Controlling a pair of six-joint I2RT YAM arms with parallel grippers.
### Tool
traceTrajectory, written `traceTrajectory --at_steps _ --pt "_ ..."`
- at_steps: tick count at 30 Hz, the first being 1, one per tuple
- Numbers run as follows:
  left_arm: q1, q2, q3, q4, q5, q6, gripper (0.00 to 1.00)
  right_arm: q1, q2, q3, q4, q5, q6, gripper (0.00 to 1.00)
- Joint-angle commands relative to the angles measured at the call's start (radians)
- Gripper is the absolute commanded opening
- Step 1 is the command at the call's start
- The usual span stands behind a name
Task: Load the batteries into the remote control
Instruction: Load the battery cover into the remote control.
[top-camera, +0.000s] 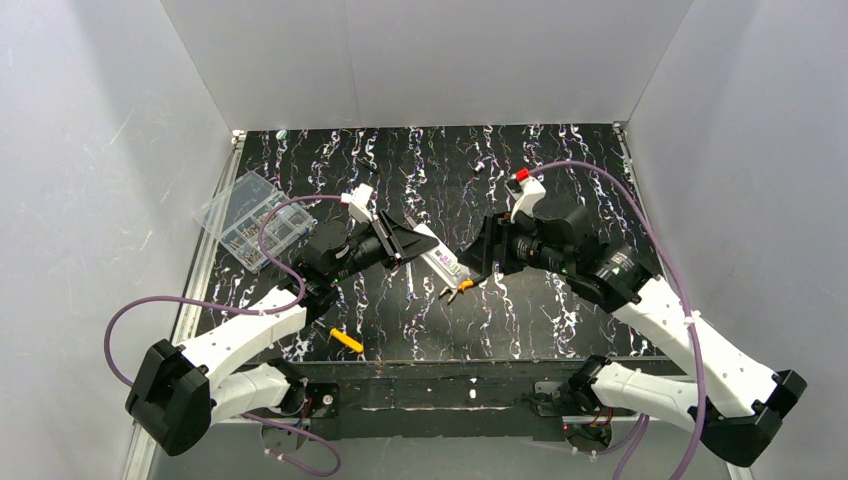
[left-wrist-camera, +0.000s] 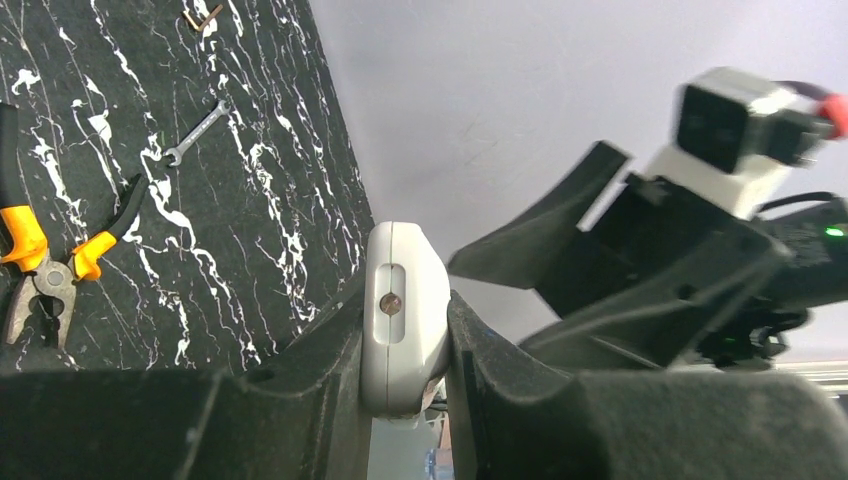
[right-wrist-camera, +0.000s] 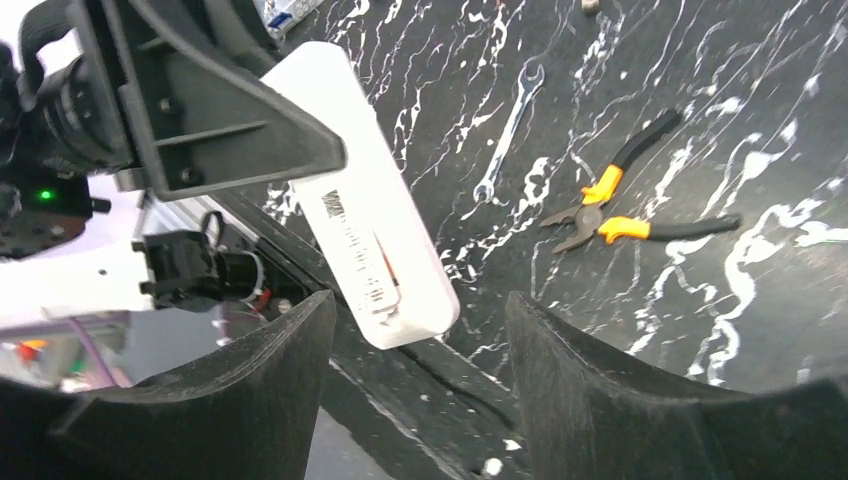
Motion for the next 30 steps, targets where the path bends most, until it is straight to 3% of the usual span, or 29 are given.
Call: traceTrajectory --at_steps 1,7,30 --pt "-0.004 -0.021 0.037 0.098 0.023 -0.010 0.00 -0.056 -0.073 -0.149 0.266 -0.107 0.249 0.71" --pt "-0.004 -0.027 0.037 0.090 0.023 -0.007 0.00 -0.079 -0.117 -0.253 0.388 -0.147 0.339 0.72" --pt "-0.004 -0.024 0.052 0.085 0.026 -0.004 0.00 -0.094 -0.150 -0.348 0.378 -0.226 0.343 0.69"
